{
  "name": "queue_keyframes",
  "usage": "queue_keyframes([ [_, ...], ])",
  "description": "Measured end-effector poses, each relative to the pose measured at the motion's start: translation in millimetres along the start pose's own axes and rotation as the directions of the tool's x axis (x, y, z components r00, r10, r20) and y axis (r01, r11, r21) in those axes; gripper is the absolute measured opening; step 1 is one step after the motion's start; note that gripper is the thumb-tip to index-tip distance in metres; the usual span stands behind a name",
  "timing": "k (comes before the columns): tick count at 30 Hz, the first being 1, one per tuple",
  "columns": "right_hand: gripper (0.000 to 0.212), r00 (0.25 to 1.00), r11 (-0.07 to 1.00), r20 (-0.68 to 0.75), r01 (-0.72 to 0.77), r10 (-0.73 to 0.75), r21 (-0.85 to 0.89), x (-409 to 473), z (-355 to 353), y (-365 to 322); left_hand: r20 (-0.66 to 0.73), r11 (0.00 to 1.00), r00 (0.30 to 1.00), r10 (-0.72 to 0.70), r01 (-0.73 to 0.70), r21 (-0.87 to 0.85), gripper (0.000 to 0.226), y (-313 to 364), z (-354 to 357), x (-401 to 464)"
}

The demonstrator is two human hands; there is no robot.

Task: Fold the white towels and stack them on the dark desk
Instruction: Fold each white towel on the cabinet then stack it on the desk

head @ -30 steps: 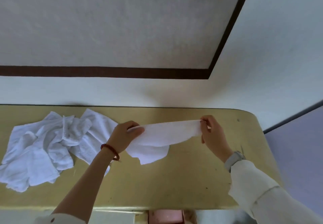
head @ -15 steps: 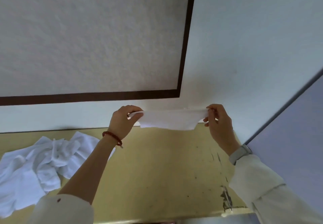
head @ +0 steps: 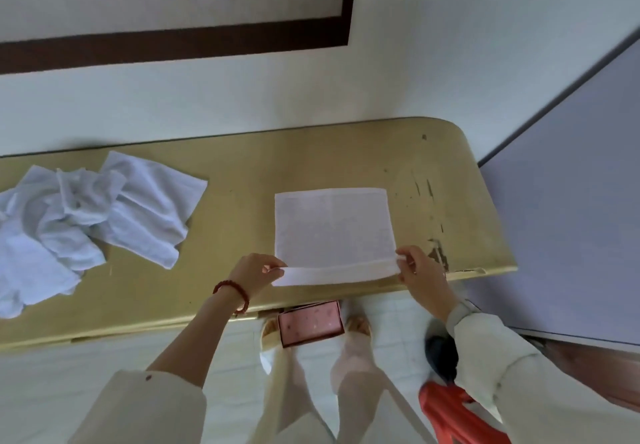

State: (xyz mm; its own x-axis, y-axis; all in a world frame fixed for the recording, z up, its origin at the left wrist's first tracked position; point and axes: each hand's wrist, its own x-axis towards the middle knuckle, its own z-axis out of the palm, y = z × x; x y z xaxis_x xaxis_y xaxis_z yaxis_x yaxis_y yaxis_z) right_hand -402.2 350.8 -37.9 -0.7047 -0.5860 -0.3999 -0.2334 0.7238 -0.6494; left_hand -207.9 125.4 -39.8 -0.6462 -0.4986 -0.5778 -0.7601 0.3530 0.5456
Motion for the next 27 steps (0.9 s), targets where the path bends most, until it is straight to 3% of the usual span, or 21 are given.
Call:
queue_keyframes([
  [3,0.022,1.0,1.0,-0.03,-0.01,0.009,-0.028,1.8,3.0,6.0,-0.068,0.985,0.998,0.003,-0.015,-0.175,0.007,-1.4,-1.3,4.6],
  [5,0.022,0.997,0.999,-0.075,0.008,-0.011,-0.041,10.7,0.9,3.0,-0.141,0.963,0.99,-0.01,-0.028,-0.268,0.017,1.3,-7.0,10.1],
  [13,0.019,0.954,0.988,-0.284,0.124,-0.093,0.095,81.8,-3.7,-29.5,-0.428,0.874,0.898,-0.107,-0.12,-0.47,0.009,17.8,-19.8,70.3],
  [18,0.02,0.954,0.984,-0.293,0.1,-0.054,0.145,121.1,6.3,-30.7,-0.478,0.85,0.854,-0.206,-0.086,-0.52,0.012,15.5,-10.9,101.8],
  [27,0.017,0.94,0.991,-0.336,0.1,-0.064,0.092,154.7,25.6,-13.3,-0.528,0.882,0.813,-0.247,-0.037,-0.47,0.013,5.9,-5.8,133.2],
])
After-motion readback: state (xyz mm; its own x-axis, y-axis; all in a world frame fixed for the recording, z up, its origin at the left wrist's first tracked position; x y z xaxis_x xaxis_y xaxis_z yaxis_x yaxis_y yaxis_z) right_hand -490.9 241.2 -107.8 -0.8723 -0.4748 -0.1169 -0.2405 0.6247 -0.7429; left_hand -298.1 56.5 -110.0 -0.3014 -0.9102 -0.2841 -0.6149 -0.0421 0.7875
